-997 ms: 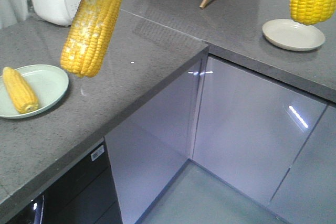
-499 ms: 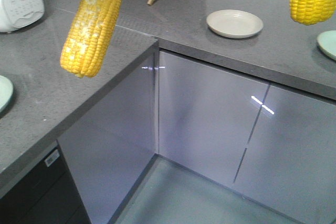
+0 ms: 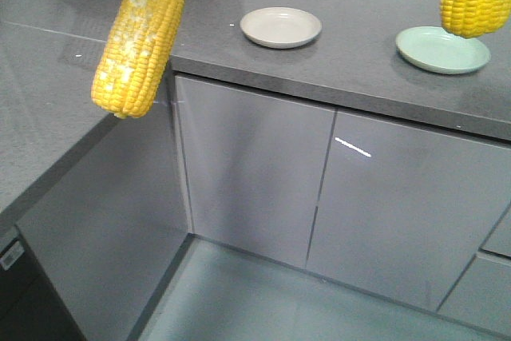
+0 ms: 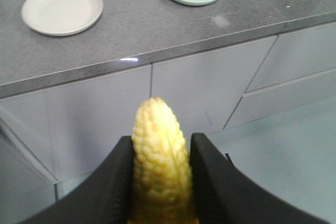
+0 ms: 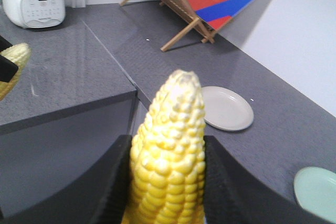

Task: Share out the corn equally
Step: 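Drive the base toward the other counter holding both corn cobs, then drive the base up to the beige and pale green plates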

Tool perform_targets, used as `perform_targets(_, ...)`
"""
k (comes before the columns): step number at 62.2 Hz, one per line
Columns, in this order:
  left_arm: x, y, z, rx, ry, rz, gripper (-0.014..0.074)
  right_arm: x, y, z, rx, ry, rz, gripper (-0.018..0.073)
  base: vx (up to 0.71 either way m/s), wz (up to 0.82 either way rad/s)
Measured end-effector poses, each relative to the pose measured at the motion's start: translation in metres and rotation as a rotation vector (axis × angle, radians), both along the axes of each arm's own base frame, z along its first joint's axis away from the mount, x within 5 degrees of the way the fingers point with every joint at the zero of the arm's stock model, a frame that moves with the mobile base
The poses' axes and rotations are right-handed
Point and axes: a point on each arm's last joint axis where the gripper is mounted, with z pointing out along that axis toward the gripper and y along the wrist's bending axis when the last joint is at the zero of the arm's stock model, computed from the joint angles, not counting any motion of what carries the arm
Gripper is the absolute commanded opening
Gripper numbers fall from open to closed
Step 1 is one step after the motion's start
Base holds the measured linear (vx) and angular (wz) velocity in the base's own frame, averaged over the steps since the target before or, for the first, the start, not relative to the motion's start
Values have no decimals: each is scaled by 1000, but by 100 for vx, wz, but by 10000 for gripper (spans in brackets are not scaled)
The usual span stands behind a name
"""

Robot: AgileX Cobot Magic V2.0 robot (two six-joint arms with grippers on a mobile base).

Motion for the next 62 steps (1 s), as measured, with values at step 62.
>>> perform_targets(62, 0, 0, 0, 0, 0, 0, -6, 0, 0, 0, -1, 0, -1, -1, -5, -32)
